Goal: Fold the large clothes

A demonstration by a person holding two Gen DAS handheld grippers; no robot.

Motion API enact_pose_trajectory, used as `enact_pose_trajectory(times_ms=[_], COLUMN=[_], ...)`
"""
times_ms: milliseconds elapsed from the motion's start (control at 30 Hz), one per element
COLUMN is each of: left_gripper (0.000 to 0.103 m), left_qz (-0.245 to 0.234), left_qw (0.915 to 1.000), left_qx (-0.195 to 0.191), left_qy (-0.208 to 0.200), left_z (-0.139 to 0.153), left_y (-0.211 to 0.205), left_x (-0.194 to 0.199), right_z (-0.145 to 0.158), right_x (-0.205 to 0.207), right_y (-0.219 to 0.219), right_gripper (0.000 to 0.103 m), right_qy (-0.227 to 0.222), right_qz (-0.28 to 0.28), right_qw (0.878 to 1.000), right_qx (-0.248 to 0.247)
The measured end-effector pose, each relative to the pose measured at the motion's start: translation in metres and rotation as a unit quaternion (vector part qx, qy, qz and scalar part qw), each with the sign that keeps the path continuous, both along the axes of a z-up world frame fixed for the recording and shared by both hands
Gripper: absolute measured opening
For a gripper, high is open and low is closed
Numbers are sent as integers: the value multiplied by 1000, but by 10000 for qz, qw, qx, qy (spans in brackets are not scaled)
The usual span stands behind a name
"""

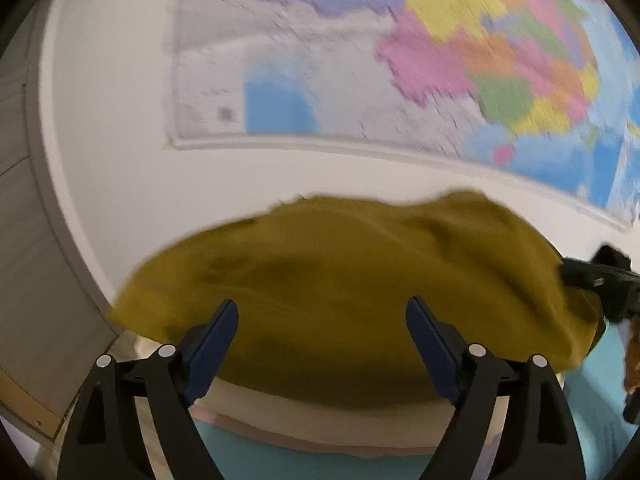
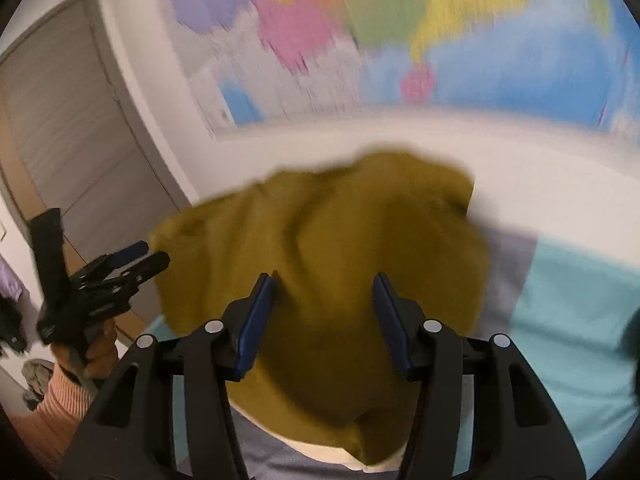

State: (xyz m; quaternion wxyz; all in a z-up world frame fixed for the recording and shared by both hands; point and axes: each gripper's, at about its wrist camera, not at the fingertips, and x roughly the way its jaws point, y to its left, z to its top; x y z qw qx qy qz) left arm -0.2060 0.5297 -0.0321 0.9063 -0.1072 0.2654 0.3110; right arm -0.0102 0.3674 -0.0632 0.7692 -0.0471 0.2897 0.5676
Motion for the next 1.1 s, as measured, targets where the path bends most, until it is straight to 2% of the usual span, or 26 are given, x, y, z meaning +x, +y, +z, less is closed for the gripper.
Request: enact_pose_trajectory(times_ms=[100,133,233,400,467,533,633,733,833,933,1100], left_gripper=[83,83,83,83,85,93,93,93,95,96,96], left_qz=[-25,-10,22,123,70,37,-69,-87,-81,-42,68], left_qw=[9994,9996,9996,9990,9988,9986,9986,9987,9988,9990,9990], left_qx=[-300,-188,36,339,419,503,502,437,355,318,362], left_qy=[163,223,267,281,238,186,168,236,332,313,247], left_z=[-20,-23,-20,-13,-10,-9,-12,-21,-31,-32,-30], left_y=[6,2,-6,-21,-29,-35,-43,-45,-41,-40,-49], left_x=[13,14,12,9,7,8,13,19,24,22,12], right_z=[-36,-38,-33,-14,-7,-5,-13,-34,-42,-38,-26], right_x=[2,2,3,-18,-29,-36,-40,-37,-34,-37,-47], right_y=[12,8,2,-14,-22,-24,-13,1,4,3,-17], right_gripper=[52,52,53,53,53,55,55,55,56,56,64], right_qy=[83,99,187,-257,-387,-431,-399,-329,-197,-232,-308], right_qz=[46,58,91,144,203,298,462,477,462,456,397], right_qw=[9990,9992,9992,9994,9990,9986,9981,9976,9982,9981,9987], right_qx=[-444,-379,-349,-169,20,116,-51,-370,-333,-346,-104])
